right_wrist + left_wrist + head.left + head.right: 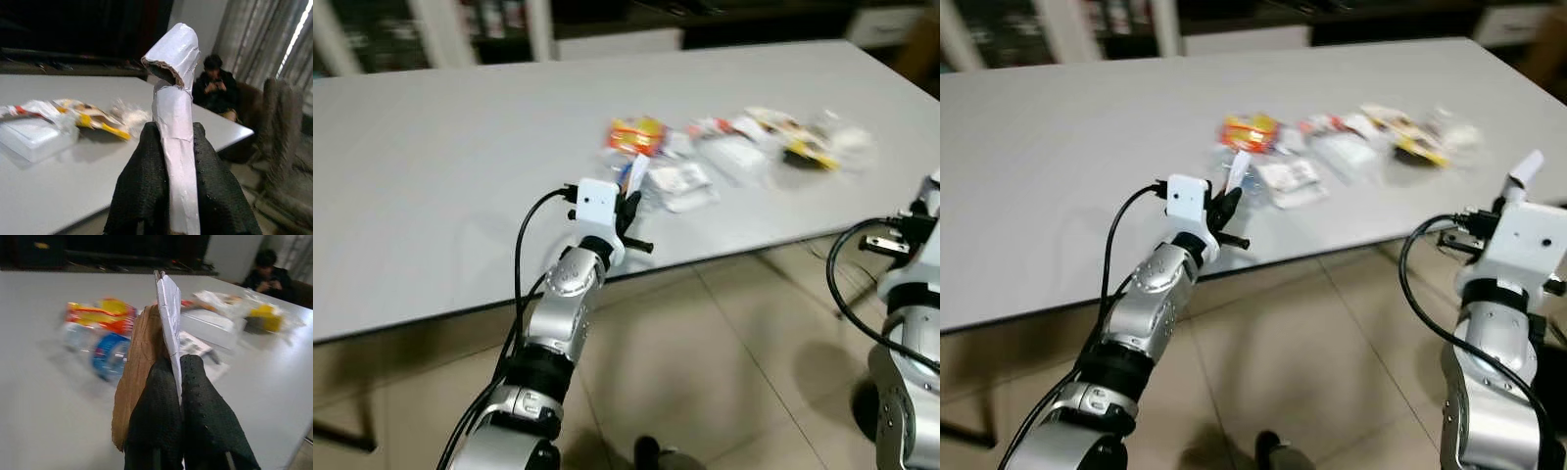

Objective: Picking trash to rubbish bin

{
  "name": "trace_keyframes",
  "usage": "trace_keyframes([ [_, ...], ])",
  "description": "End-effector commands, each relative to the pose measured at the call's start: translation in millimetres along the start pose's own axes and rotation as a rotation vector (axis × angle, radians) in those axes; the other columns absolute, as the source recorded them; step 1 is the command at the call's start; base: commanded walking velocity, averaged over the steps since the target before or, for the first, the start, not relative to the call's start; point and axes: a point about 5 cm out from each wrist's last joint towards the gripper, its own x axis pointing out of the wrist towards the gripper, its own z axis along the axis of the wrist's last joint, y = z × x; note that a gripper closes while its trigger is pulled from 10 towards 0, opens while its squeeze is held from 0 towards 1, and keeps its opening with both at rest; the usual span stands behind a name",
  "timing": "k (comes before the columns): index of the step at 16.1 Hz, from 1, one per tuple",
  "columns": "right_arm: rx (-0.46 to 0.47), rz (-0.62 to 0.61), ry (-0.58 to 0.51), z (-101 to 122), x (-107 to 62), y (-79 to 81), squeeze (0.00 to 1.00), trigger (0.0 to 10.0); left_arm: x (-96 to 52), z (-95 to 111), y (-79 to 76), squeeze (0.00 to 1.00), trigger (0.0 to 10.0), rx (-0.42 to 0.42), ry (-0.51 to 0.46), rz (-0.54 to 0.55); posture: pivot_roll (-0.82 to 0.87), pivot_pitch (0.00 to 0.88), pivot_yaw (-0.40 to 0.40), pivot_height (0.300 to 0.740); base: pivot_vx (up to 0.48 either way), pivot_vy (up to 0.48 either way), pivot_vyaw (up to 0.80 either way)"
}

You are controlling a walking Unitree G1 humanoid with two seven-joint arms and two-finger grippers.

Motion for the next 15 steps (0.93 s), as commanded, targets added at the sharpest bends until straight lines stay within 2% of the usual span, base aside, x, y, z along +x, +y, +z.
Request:
trace_keyframes([
  [1,-0.003,0.006,0.02,-3,0.2,-2.3,0.0,10.0,1.8,1,-4.9,0.0,5.4,-0.002,0.003,-0.008,0.07,0.058,-0.038,0.74,0.0,0.0,-0.69],
  [2,-0.006,0.025,0.015,-3,-0.8,0.4,0.0,10.0,0.8,0,-5.4,0.0,4.4,-0.004,0.007,-0.01,0.07,0.059,-0.038,0.74,0.0,0.0,0.0],
  [3,-0.007,0.036,0.011,-2,-1.4,2.0,0.0,10.0,0.3,-1,-5.6,0.0,4.3,-0.005,0.01,-0.013,0.07,0.059,-0.038,0.74,0.0,0.0,0.0],
  [7,-0.01,0.079,0.017,-3,-4.5,8.4,0.0,10.0,1.1,-3,-4.9,0.0,4.0,-0.009,0.02,-0.019,0.06,0.06,-0.036,0.74,0.0,-0.325,0.0],
  [15,0.001,0.078,0.013,-1,-4.7,6.4,0.0,10.0,2.3,-6,-8.8,0.0,4.2,-0.016,0.03,-0.033,0.05,0.056,-0.035,0.74,0.0,-0.332,0.0],
])
